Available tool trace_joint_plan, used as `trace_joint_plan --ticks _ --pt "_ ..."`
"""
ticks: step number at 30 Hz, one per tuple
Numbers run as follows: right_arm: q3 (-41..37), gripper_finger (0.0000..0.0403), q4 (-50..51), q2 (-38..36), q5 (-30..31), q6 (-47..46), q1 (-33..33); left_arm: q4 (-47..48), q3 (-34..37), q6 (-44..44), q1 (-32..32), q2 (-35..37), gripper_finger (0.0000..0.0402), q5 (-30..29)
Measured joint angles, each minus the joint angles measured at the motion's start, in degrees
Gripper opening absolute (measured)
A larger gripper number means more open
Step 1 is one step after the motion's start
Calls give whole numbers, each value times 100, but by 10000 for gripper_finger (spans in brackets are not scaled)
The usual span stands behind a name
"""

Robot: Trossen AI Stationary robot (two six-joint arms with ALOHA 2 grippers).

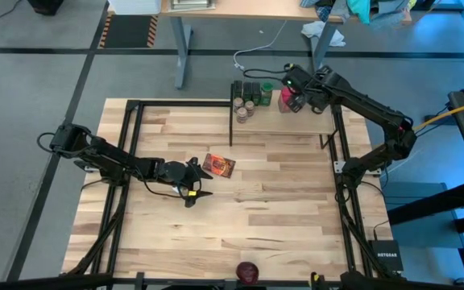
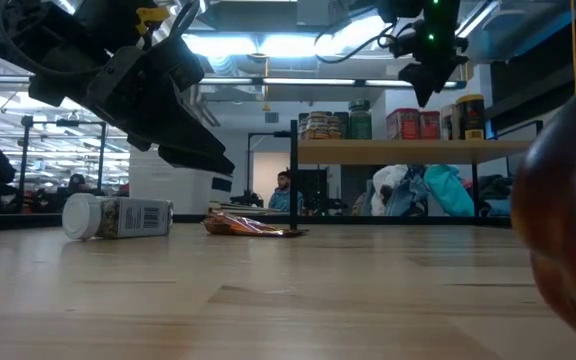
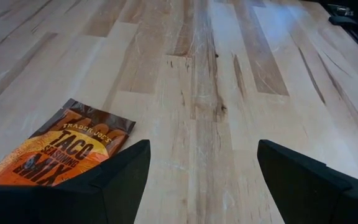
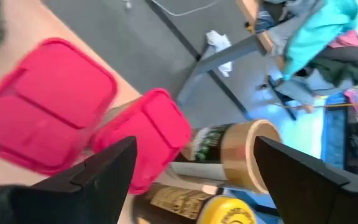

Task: Shelf spices
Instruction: Put the red seasoning can on the shelf

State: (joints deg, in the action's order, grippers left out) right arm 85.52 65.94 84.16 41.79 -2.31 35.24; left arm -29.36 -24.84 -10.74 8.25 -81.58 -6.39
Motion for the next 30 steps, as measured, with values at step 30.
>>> trace_joint_plan --ticks 30 --pt "-234 331 -188 -9 -241 369 417 7 0 -9 2 0 290 0"
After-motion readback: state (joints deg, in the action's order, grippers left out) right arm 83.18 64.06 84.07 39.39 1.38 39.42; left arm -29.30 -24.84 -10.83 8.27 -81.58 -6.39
